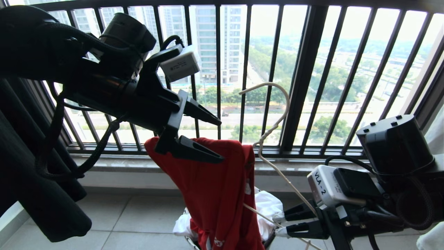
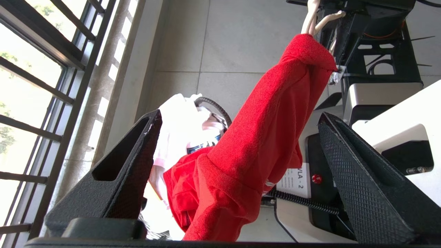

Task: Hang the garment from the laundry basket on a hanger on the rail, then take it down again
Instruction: Hang the clothes on the clothes rack

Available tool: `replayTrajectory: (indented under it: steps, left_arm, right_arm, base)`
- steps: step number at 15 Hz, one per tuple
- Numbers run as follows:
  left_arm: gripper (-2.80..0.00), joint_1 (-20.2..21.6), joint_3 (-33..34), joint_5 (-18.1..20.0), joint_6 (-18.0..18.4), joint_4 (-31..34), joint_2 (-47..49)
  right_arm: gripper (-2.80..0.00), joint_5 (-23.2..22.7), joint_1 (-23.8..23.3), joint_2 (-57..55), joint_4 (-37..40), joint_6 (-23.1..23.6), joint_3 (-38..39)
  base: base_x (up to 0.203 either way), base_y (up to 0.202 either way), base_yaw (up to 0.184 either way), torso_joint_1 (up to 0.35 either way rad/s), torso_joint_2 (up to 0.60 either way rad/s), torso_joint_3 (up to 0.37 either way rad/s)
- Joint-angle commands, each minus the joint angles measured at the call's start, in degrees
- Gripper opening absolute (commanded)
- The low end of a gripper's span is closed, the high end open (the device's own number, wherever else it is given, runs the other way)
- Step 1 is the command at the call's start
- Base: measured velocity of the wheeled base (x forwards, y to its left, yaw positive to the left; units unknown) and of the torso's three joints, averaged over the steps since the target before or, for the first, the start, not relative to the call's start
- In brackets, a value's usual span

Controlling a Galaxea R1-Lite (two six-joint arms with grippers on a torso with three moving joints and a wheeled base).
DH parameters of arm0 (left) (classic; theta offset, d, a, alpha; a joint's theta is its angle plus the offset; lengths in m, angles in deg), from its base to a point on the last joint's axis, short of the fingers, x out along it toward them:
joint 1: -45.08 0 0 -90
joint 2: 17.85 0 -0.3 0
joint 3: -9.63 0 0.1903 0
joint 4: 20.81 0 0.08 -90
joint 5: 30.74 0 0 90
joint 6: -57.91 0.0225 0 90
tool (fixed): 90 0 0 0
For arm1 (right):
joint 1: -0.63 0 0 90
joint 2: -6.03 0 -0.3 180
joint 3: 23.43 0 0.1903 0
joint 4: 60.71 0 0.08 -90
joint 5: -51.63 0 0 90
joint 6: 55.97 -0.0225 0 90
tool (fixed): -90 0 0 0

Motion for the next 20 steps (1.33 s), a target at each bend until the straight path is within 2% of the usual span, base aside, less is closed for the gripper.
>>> replayTrajectory:
  steps: [1, 8, 11, 16, 17, 20]
  left_arm:
    - [0.00, -0.11, -0.09, 0.21, 0.24, 0.32, 2.09]
    - [0.00, -0.10, 0.38, -1.25, -0.06, 0.62, 3.92]
    - [0.00, -0.19, -0.76, -1.61, -0.26, 4.15, 4.15]
    - [0.00, -0.19, -0.67, -1.82, -0.11, 4.40, 4.24]
    - [-2.80, -0.19, -0.58, -1.82, -0.02, 4.40, 4.24]
    - [-2.80, -0.19, -0.50, -1.82, -0.06, 4.40, 4.32]
  right_arm:
    - [-2.80, -0.21, -0.02, 0.42, 0.04, 0.26, 0.14]
    - [-2.80, -0.04, -0.11, 0.76, -0.67, 0.96, 0.97]
    - [-2.80, -0.04, -0.11, 0.76, -1.37, 1.13, 1.19]
    - [-2.80, 0.05, -0.46, 0.41, -2.78, 0.96, 1.37]
    - [-2.80, 0.05, -0.46, 0.32, -2.78, 0.96, 1.37]
    - [-2.80, 0.05, -0.46, 0.15, -3.29, 0.95, 1.89]
  base:
    - [0.000, 0.000, 0.000, 0.000, 0.00, 0.000]
    - [0.000, 0.000, 0.000, 0.000, 0.00, 0.000]
    - [0.000, 0.000, 0.000, 0.000, 0.00, 0.000]
    - [0.000, 0.000, 0.000, 0.000, 0.00, 0.000]
    - [0.000, 0.000, 0.000, 0.000, 0.00, 0.000]
    - [0.000, 0.000, 0.000, 0.000, 0.00, 0.000]
